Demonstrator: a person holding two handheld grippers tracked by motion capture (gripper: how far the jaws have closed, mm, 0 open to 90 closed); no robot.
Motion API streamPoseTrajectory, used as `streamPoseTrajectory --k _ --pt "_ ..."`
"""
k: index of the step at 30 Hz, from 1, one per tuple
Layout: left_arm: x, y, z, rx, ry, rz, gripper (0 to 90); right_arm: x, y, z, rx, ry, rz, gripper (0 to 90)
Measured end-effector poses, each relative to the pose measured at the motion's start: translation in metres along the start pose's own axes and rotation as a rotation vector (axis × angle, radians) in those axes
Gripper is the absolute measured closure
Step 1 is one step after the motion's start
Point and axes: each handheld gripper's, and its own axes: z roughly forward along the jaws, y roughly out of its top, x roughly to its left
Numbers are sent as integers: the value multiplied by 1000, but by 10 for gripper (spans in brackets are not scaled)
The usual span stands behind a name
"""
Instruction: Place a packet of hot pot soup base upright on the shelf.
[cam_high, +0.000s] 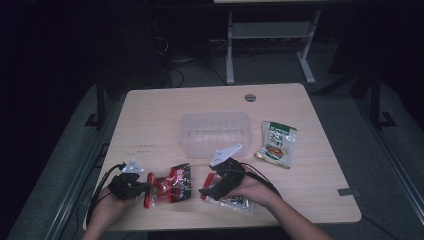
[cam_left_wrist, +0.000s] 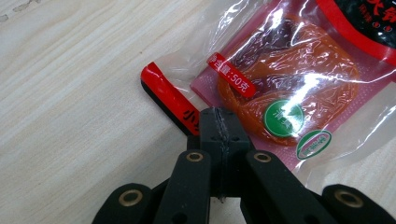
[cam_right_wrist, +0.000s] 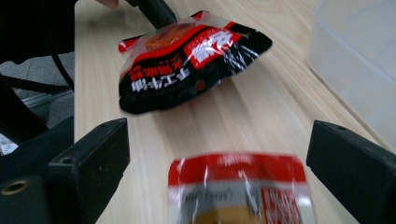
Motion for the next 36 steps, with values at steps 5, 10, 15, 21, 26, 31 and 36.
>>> streamPoseTrajectory --k 5,10,15,21,26,31,36 --pt "0 0 0 3 4 3 898 -2 10 19 9 28 14 61" --pt "1 0 0 7 2 2 898 -5 15 31 9 37 9 63" --pt "0 0 0 2 4 -14 898 -4 17 41 14 55 40 68" --pt "-1 0 0 8 14 -20 898 -4 18 54 12 101 60 128" --pt "-1 0 0 8 13 -25 898 1 19 59 22 127 80 175" --pt "-3 1 0 8 25 -23 898 1 21 63 9 129 109 285" --pt "-3 1 0 11 27 -25 898 1 21 64 11 138 113 340"
